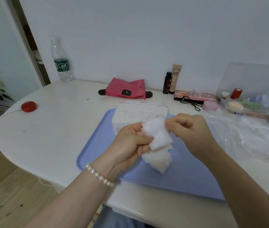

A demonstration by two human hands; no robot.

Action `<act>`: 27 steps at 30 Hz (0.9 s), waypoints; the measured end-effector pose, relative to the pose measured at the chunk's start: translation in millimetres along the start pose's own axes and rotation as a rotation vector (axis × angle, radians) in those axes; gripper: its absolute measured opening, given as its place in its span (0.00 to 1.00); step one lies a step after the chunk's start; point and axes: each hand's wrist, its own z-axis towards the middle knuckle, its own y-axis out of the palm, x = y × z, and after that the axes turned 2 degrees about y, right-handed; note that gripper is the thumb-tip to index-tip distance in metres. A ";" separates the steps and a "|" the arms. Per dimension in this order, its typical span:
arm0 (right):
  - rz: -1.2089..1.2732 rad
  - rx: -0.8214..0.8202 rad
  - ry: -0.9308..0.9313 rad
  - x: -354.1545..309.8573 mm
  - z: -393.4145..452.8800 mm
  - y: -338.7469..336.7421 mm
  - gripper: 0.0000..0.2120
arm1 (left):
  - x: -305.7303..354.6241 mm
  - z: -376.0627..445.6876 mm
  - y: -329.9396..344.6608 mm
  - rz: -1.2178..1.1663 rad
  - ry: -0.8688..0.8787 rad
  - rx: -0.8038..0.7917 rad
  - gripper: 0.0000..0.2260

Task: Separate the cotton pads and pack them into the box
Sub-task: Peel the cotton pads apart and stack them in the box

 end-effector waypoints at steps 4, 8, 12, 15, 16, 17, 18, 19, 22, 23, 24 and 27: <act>-0.183 0.099 -0.183 5.4 -1.7 4.6 0.09 | -0.6 -1.0 1.6 -0.040 -0.017 -0.046 0.15; -0.373 0.107 -0.460 12.2 -3.4 8.5 0.02 | 4.3 -2.7 1.0 -0.226 -0.083 -0.078 0.14; -0.205 -0.019 -0.242 6.9 -4.6 5.7 0.05 | 5.1 1.2 -2.4 -0.260 -0.116 0.007 0.17; 0.114 -0.097 -0.001 2.7 -0.9 -2.1 0.06 | 1.9 3.9 -3.4 -0.234 -0.127 0.066 0.16; 0.182 -0.121 0.049 2.6 0.3 -5.2 0.06 | 1.2 4.6 -3.8 -0.243 -0.129 0.089 0.15; 0.229 -0.148 0.095 1.6 0.9 -7.2 0.07 | 0.9 5.1 -4.4 -0.253 -0.132 0.105 0.15; 0.272 -0.164 0.132 3.0 2.1 -8.6 0.08 | 0.6 5.4 -4.5 -0.261 -0.133 0.114 0.15; 0.318 -0.163 0.166 2.4 2.5 -9.3 0.09 | 0.4 5.6 -5.1 -0.266 -0.133 0.118 0.14; 0.388 -0.143 0.208 4.0 4.4 -9.9 0.08 | 0.2 4.8 -4.2 -0.255 -0.134 0.106 0.14; 0.390 -0.145 0.211 3.2 4.4 -8.5 0.08 | 0.5 4.4 -3.2 -0.243 -0.133 0.104 0.15; 0.369 -0.150 0.202 4.3 4.4 -7.3 0.10 | 0.4 4.3 -1.9 -0.229 -0.129 0.104 0.15; 0.298 -0.170 0.204 5.5 2.2 -5.7 0.23 | 0.2 4.8 0.4 -0.187 -0.119 0.091 0.16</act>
